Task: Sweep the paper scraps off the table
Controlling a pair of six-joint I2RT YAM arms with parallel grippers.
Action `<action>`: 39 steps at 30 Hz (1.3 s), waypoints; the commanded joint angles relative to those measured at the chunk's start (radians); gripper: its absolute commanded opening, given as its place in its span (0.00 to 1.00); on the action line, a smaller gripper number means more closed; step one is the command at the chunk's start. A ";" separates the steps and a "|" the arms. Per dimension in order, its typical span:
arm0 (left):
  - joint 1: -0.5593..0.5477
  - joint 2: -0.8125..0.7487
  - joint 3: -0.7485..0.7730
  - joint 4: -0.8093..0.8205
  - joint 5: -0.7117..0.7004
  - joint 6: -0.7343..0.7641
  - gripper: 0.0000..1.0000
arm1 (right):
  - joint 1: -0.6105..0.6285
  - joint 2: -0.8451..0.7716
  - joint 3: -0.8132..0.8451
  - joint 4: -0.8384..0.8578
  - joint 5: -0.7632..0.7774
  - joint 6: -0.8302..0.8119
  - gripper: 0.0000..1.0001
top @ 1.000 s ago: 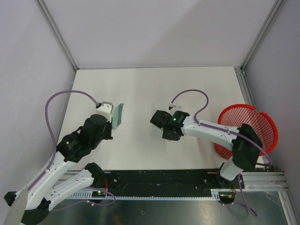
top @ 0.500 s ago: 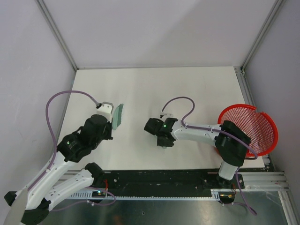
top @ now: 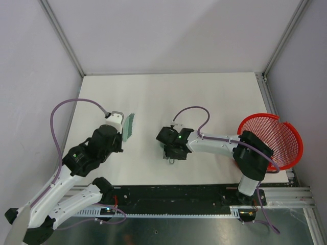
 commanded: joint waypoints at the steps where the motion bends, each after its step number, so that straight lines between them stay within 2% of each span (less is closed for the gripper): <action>1: 0.008 0.001 0.002 0.047 -0.024 -0.018 0.00 | 0.013 -0.036 0.005 0.022 -0.042 -0.025 0.69; 4: 0.007 0.005 0.004 0.048 -0.020 -0.017 0.00 | 0.016 -0.068 0.005 0.009 -0.049 -0.029 0.81; 6: 0.007 0.013 0.011 0.046 -0.008 -0.017 0.00 | 0.012 -0.104 0.005 -0.013 -0.035 -0.031 0.84; 14: -0.002 0.081 0.083 0.120 0.126 -0.108 0.00 | -0.080 -0.372 0.009 -0.237 0.129 -0.017 0.85; 18: -0.047 0.162 0.106 0.229 0.191 -0.176 0.00 | -0.186 -0.561 0.011 -0.308 0.170 -0.065 0.86; 20: -0.087 0.216 0.117 0.293 0.210 -0.217 0.00 | -0.258 -0.641 0.012 -0.317 0.153 -0.103 0.90; 24: -0.159 0.319 0.120 0.422 0.168 -0.389 0.00 | -0.354 -0.763 0.025 -0.316 0.112 -0.153 0.98; 32: -0.322 0.508 0.062 0.701 0.006 -0.805 0.00 | -0.379 -0.838 0.039 -0.348 0.099 -0.165 0.99; 35: -0.370 0.593 0.071 0.803 0.001 -0.916 0.00 | -0.382 -0.849 0.038 -0.359 0.100 -0.173 0.99; 39: -0.406 0.746 0.118 0.854 0.043 -1.019 0.00 | -0.388 -0.874 0.039 -0.372 0.102 -0.186 0.99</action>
